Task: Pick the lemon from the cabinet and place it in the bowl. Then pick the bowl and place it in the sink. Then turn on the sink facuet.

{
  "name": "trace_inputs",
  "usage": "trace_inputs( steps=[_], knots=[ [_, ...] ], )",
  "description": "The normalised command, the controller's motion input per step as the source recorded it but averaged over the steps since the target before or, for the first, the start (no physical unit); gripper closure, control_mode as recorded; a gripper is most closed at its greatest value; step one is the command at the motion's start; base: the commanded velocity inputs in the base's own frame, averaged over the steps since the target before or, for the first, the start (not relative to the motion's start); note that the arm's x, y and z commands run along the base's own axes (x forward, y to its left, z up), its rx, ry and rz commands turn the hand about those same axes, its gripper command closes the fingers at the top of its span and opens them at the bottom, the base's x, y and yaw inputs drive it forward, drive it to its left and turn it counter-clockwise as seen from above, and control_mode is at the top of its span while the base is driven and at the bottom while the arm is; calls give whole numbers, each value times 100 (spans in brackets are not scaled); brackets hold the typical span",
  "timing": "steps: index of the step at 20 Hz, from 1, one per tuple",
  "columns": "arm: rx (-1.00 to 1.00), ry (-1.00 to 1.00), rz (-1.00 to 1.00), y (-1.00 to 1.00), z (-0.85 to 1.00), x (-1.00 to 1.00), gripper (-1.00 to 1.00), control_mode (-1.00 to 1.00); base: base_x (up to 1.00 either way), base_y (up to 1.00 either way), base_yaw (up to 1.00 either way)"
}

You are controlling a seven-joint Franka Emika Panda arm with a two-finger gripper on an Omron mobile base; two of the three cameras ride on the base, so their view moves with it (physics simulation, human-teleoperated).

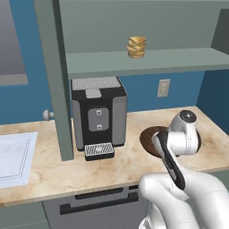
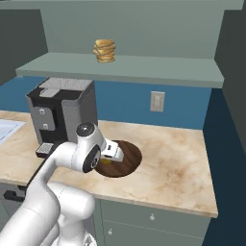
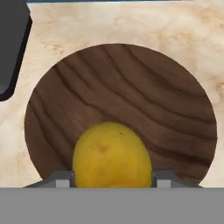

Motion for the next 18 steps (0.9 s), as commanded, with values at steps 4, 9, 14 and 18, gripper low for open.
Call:
trace_inputs(
  steps=[4, 9, 14, 18],
  knots=[
    [0, 0, 0, -20, -26, 27, 100, -100, 0, 0, 0],
    [0, 0, 0, -2, -53, 11, 100, -100, 0, 0, 0],
    [0, 0, 0, 0, -47, 10, 100, -100, 0, 0, 0],
    [0, 0, 0, 0, -29, 9, 100, -100, 0, 0, 0]
  ],
)
